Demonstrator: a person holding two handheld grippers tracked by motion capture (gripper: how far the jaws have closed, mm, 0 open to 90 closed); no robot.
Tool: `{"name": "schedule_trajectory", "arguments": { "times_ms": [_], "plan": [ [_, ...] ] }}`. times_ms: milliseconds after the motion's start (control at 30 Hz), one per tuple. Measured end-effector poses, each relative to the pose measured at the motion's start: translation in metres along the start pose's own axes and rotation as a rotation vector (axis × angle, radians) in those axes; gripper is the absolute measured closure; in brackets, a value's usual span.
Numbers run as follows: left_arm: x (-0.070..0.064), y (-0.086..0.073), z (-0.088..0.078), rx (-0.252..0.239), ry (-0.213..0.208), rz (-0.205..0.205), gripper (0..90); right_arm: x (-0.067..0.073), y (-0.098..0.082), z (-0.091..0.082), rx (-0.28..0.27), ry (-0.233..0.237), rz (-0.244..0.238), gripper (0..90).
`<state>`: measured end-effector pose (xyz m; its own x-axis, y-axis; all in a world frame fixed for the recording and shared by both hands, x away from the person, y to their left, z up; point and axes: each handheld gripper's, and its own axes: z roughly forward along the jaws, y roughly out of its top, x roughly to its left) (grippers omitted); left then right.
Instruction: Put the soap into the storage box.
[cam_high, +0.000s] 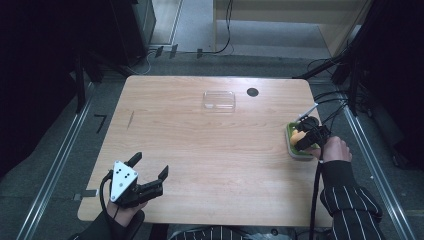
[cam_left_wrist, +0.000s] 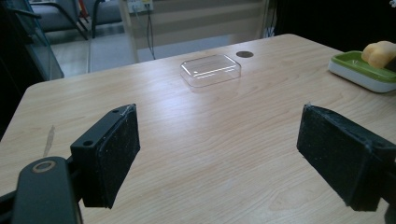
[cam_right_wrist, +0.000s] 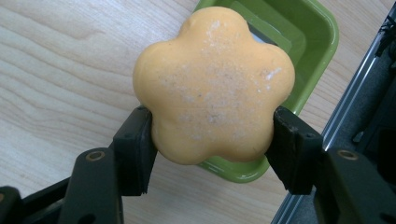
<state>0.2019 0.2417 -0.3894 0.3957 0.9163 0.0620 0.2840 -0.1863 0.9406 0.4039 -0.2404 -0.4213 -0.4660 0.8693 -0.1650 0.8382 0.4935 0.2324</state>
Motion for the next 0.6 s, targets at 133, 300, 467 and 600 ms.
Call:
{"name": "schedule_trajectory", "arguments": {
  "times_ms": [133,300,467,600],
  "plan": [
    [0.0,0.0,0.0,-0.002,-0.002,0.001,13.7,-0.005,0.004,0.002,0.009,0.002,0.01,40.2],
    [0.0,0.0,0.0,-0.001,-0.003,0.002,13.7,-0.01,0.007,0.004,0.014,0.003,0.017,40.2],
    [0.0,0.0,0.0,-0.001,-0.001,-0.001,13.7,-0.015,0.011,0.006,0.016,0.003,0.028,40.2],
    [0.0,0.0,0.001,-0.001,-0.005,0.002,13.7,-0.018,0.013,0.007,0.023,0.008,0.043,40.2]
  ]
}}
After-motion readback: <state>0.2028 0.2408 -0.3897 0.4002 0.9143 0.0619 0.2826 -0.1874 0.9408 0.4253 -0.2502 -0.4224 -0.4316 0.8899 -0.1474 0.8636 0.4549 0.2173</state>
